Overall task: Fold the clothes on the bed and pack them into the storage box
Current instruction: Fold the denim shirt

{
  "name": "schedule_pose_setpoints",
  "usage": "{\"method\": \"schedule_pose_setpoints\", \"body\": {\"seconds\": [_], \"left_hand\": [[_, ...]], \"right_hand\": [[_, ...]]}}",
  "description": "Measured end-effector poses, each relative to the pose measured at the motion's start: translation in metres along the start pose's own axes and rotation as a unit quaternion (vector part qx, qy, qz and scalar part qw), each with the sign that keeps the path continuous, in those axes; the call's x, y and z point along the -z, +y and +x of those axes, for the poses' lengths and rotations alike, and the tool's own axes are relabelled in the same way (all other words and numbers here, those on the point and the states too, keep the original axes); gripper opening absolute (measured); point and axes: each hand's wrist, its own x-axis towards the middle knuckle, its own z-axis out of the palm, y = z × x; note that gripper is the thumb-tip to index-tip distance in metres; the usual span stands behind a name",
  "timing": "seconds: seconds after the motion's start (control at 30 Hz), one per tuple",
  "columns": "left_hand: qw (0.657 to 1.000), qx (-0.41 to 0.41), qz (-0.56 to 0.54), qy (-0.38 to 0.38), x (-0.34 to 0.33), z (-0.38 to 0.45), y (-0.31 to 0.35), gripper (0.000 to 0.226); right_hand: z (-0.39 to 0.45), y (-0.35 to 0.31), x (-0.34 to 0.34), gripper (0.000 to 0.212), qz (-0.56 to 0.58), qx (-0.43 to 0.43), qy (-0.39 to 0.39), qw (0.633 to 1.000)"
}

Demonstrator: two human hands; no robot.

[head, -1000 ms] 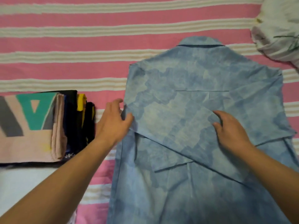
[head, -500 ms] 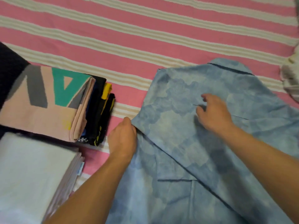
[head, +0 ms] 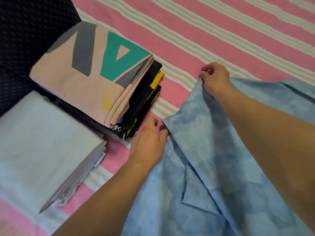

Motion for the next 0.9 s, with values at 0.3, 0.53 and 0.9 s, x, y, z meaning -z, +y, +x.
{"method": "schedule_pose_setpoints", "body": {"seconds": [0.3, 0.53, 0.9], "left_hand": [[0.988, 0.058, 0.134, -0.051, 0.062, -0.202, -0.094, 0.029], [0.984, 0.133, 0.108, -0.044, 0.078, -0.231, -0.138, 0.029], [0.976, 0.132, -0.041, -0.169, 0.093, -0.217, -0.178, 0.020]], "right_hand": [[-0.198, 0.009, 0.016, 0.068, -0.256, 0.204, -0.068, 0.942], [-0.205, 0.005, 0.000, 0.074, -0.286, 0.147, -0.129, 0.938], [-0.149, -0.042, -0.004, 0.063, -0.186, 0.027, 0.029, 0.982]]}}
